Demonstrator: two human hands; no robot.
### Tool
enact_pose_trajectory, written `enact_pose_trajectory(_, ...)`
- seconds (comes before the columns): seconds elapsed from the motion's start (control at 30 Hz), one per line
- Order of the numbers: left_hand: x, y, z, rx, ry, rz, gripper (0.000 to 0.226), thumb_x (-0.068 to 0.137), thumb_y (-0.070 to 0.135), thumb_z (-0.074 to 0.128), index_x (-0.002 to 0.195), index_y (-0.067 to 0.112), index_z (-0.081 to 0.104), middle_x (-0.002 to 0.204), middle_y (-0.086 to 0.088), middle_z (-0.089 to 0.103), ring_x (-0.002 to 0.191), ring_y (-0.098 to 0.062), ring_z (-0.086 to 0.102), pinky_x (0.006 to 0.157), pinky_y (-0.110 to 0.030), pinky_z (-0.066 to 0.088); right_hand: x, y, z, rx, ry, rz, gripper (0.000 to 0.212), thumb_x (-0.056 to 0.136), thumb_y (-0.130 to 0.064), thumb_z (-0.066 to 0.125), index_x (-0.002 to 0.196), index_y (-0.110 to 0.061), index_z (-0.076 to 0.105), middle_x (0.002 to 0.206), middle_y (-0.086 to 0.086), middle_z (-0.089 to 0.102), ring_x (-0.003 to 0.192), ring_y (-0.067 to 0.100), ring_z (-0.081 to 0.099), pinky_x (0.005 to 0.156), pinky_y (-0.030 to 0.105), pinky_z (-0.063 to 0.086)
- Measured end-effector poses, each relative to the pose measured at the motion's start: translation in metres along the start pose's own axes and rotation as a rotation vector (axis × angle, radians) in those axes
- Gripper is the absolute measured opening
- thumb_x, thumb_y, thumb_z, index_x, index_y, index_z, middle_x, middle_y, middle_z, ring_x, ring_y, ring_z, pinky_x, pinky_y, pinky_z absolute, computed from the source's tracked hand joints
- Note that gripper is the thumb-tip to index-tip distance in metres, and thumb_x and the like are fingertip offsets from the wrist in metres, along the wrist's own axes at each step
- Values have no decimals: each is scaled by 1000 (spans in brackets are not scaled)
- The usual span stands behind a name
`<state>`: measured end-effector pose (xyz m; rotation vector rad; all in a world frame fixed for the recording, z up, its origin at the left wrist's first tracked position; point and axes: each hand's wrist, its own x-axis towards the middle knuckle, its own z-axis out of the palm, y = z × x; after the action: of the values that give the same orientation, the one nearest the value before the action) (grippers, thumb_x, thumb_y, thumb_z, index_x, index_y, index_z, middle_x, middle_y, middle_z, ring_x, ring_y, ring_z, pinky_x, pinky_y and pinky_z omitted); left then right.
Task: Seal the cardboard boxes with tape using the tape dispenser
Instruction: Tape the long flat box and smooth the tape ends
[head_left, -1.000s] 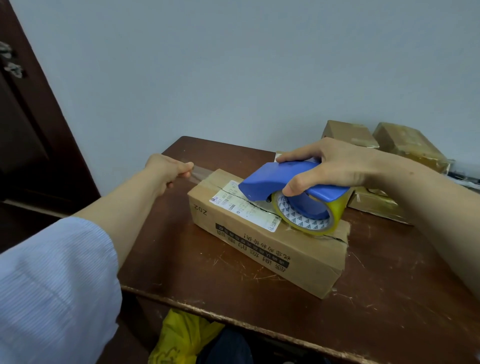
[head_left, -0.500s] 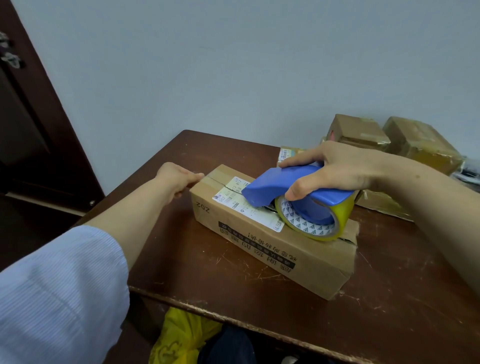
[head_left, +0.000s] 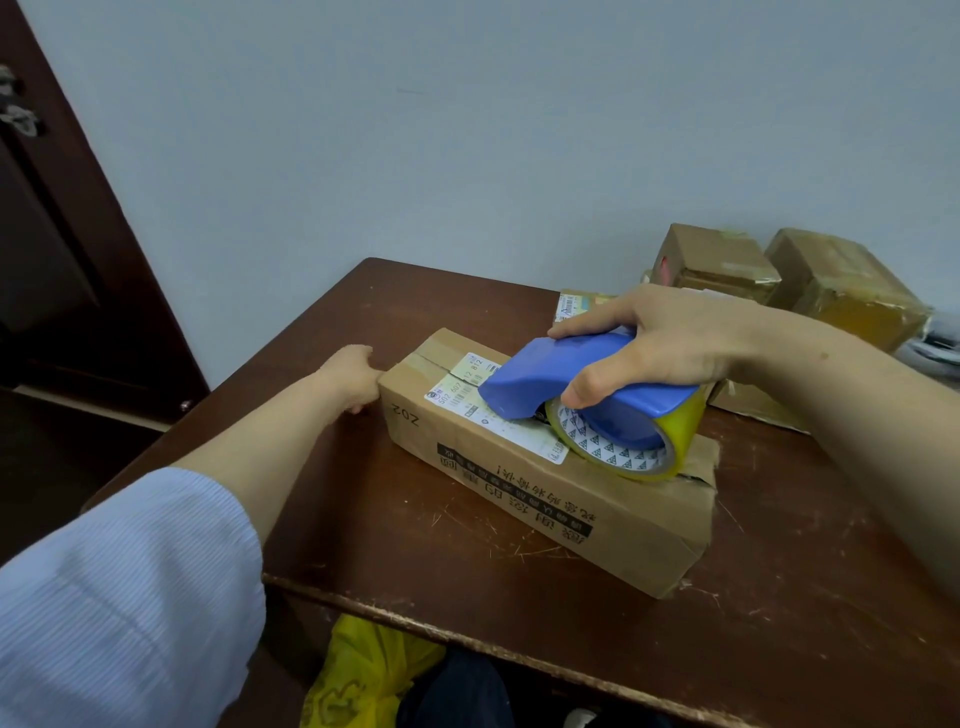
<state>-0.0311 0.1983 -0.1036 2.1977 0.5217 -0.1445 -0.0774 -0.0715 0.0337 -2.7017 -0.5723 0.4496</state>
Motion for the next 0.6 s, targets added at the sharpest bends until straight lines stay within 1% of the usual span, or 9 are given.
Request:
enact_pose_trajectory(0.07,-4,-1,-4,46,251,136,45,91,22,61,134,10,52,130,-10,58,113,-26,57,95,-39,47,0,0,0,1,-5,-1,59,72,-47,74,127,-45,54,122,-22,46,101,8,48,79,21,37)
enact_pose_trajectory(0.13,-11,7,-7,-36,379,230,33,92,34,56,115,13,67,121,-4,65,116,-22,57,100,-39,45,1,0,0,2,-9,2,60,71,-48,73,128,-45,54,123,-22,46,102,8,48,83,23,36)
enact_pose_trajectory(0.2,-20,19,-4,-150,273,238,37,89,48,56,93,15,72,104,-2,68,100,-18,60,93,-35,46,1,-1,-1,-2,-14,3,60,71,-48,73,128,-45,53,123,-23,46,103,7,47,85,23,34)
enact_pose_trajectory(0.3,-35,30,7,-5,93,248,34,87,49,59,80,16,65,90,-6,65,86,-20,58,85,-39,49,1,-2,0,-5,-12,7,60,71,-48,73,128,-45,54,122,-23,47,102,6,47,84,22,34)
enact_pose_trajectory(0.4,-38,33,6,99,41,254,26,94,43,52,87,19,62,100,-9,68,92,-22,61,88,-41,50,-1,-2,0,15,-16,18,60,71,-48,73,127,-45,54,122,-23,47,101,6,48,74,17,37)
enact_pose_trajectory(0.5,-41,39,8,341,52,222,39,99,40,37,93,8,59,98,-10,61,83,-20,55,71,-34,45,-3,-4,0,0,-32,23,61,72,-49,73,129,-46,52,129,-22,47,100,7,48,71,14,37)
enact_pose_trajectory(0.53,-42,40,14,491,143,283,41,101,38,32,109,7,58,109,-11,59,95,-22,55,77,-35,45,-4,-5,-1,-16,-47,24,63,72,-50,72,131,-45,50,134,-21,45,103,8,47,75,17,38)
enact_pose_trajectory(0.57,-42,39,20,608,228,388,44,101,36,28,129,8,47,129,-11,52,117,-25,49,93,-39,41,-5,-7,-2,-40,-75,22,69,70,-54,71,134,-45,46,139,-20,42,109,9,46,82,20,37)
enact_pose_trajectory(0.6,-44,39,26,689,256,503,48,102,35,25,143,11,33,148,-8,36,136,-24,33,108,-41,28,-6,-8,-3,-72,-116,22,80,66,-60,70,139,-44,40,145,-20,36,118,11,43,90,22,34)
